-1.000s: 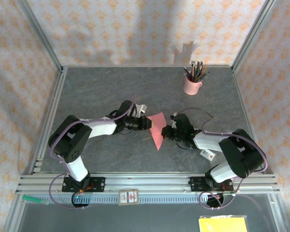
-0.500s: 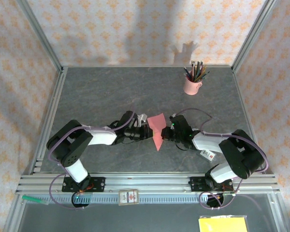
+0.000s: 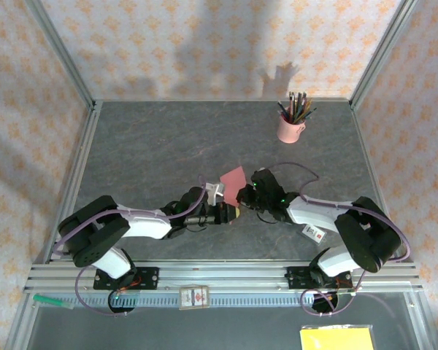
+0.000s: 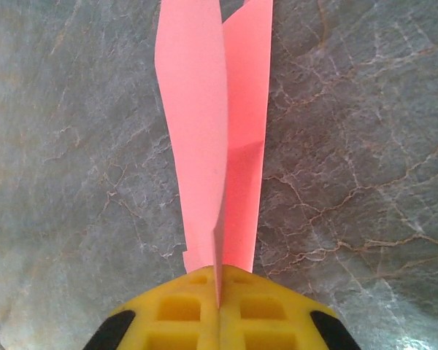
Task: Fold a paper plane with a square sheet of paper (pick it up from the middle)
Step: Perform the fifth fold on the wing at the bottom-center of the table.
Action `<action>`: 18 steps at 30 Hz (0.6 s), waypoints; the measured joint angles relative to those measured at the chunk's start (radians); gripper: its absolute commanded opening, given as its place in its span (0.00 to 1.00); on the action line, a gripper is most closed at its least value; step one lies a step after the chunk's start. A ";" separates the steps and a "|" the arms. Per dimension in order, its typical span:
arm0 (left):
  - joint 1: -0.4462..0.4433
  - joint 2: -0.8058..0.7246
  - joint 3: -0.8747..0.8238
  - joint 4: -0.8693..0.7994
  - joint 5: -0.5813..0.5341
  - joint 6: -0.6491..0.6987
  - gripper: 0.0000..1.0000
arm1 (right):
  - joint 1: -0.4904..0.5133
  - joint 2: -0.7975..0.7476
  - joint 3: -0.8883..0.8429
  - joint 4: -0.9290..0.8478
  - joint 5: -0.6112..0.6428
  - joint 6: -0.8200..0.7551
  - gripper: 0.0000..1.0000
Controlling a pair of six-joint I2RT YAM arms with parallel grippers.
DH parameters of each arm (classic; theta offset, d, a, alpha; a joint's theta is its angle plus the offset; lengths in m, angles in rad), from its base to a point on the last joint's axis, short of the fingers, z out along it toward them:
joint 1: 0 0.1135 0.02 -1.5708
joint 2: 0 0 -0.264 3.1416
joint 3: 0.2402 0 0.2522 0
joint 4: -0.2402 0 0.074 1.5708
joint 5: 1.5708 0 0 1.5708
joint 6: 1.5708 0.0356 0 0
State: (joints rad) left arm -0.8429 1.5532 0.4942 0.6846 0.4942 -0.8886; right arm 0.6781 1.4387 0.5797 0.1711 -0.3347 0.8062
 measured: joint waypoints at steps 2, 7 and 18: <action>0.000 0.023 -0.001 0.026 -0.008 0.000 0.13 | 0.000 0.000 0.000 0.000 0.000 0.014 0.04; 0.000 0.060 -0.037 0.056 -0.029 0.008 0.14 | 0.000 0.000 0.000 0.002 -0.002 0.040 0.10; 0.000 0.147 -0.006 0.032 -0.035 0.099 0.14 | -0.048 0.031 0.000 0.057 -0.045 0.020 0.17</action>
State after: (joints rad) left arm -0.8425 1.7000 0.4881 0.7170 0.4587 -0.7895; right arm 0.6296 1.4693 0.5797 0.2283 -0.3798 0.8265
